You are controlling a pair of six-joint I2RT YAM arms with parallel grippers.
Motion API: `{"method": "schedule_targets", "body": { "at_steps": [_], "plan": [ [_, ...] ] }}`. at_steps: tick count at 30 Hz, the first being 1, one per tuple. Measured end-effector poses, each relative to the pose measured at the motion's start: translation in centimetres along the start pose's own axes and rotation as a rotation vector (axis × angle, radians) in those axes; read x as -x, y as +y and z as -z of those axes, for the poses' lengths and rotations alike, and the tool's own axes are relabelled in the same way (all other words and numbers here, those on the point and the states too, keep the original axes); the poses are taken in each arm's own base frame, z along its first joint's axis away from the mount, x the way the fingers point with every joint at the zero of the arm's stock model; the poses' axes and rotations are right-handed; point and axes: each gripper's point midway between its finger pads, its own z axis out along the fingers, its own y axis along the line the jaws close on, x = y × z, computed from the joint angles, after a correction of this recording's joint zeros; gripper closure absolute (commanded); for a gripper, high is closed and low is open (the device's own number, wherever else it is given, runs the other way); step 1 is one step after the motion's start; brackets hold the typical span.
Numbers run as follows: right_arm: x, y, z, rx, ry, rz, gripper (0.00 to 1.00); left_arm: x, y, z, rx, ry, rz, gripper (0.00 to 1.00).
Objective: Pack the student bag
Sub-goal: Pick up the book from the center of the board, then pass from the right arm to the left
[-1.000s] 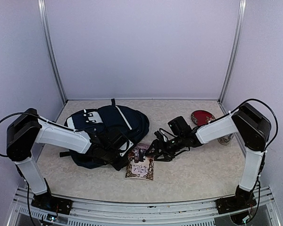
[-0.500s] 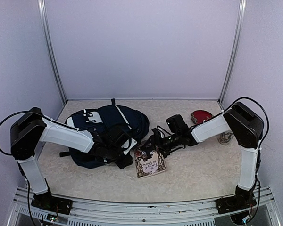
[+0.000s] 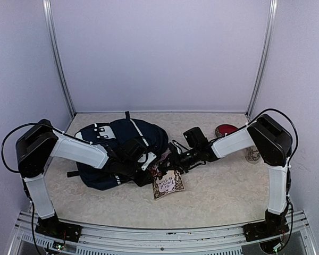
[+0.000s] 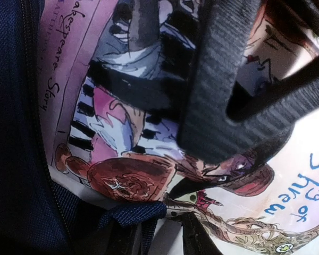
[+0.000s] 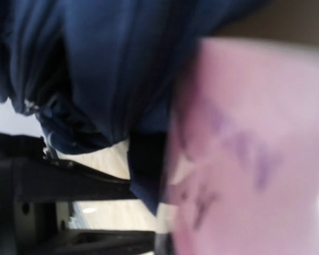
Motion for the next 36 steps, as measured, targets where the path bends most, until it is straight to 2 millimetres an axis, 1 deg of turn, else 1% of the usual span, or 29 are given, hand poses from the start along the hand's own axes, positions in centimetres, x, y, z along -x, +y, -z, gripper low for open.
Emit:
{"method": "schedule_targets", "body": {
  "at_steps": [4, 6, 8, 10, 12, 14, 16, 18, 20, 23, 25, 27, 29, 31, 34, 36],
  "plan": [
    [-0.2, 0.2, 0.8, -0.014, -0.014, 0.030, 0.86, 0.1, 0.1, 0.0, -0.009, -0.011, 0.004, 0.72],
    [-0.3, 0.6, 1.5, -0.020, -0.030, 0.059, 0.98, 0.3, 0.0, 0.0, -0.014, -0.027, 0.002, 0.68],
    [-0.6, 0.8, 2.4, -0.037, -0.039, 0.075, 1.00, 0.4, -0.1, 0.0, -0.022, -0.043, -0.003, 0.61],
    [-0.9, 0.9, 3.4, -0.057, -0.038, 0.091, 1.00, 0.4, -0.4, 0.2, -0.037, -0.053, -0.009, 0.50],
    [-1.1, 1.2, 4.2, -0.077, -0.036, 0.131, 1.00, 0.4, -0.8, 0.6, -0.057, -0.071, -0.020, 0.45],
    [-1.1, 1.4, 5.2, -0.107, -0.034, 0.175, 1.00, 0.7, -1.4, 1.6, -0.086, -0.099, -0.030, 0.40],
    [-1.0, 1.9, 6.5, -0.148, -0.033, 0.252, 1.00, 1.7, -2.5, 3.5, -0.130, -0.158, -0.057, 0.35],
    [-1.1, 3.2, 8.1, -0.181, -0.039, 0.359, 1.00, 3.2, -3.7, 6.0, -0.177, -0.237, -0.092, 0.28],
    [-1.2, 4.9, 9.9, -0.203, -0.052, 0.477, 1.00, 5.4, -5.1, 9.2, -0.230, -0.344, -0.133, 0.22],
    [-2.0, 8.2, 12.5, -0.210, -0.080, 0.676, 1.00, 8.6, -7.1, 14.3, -0.295, -0.504, -0.205, 0.17],
    [-2.9, 10.1, 13.5, -0.206, -0.086, 0.800, 1.00, 10.2, -8.1, 16.8, -0.330, -0.565, -0.242, 0.15],
    [-4.4, 12.0, 13.9, -0.187, -0.067, 0.929, 1.00, 11.5, -8.7, 18.2, -0.349, -0.593, -0.268, 0.16],
    [-5.7, 13.3, 13.8, -0.170, -0.042, 1.032, 1.00, 12.6, -9.1, 19.2, -0.356, -0.607, -0.291, 0.18],
    [-6.5, 14.0, 13.7, -0.161, -0.022, 1.107, 1.00, 13.3, -9.5, 19.9, -0.361, -0.609, -0.310, 0.20],
    [-7.4, 14.7, 13.7, -0.135, -0.003, 1.196, 1.00, 13.9, -9.7, 20.5, -0.358, -0.603, -0.327, 0.20],
    [-7.9, 15.3, 13.9, -0.117, -0.001, 1.250, 1.00, 14.0, -9.8, 20.7, -0.355, -0.595, -0.336, 0.20]
  ]
}}
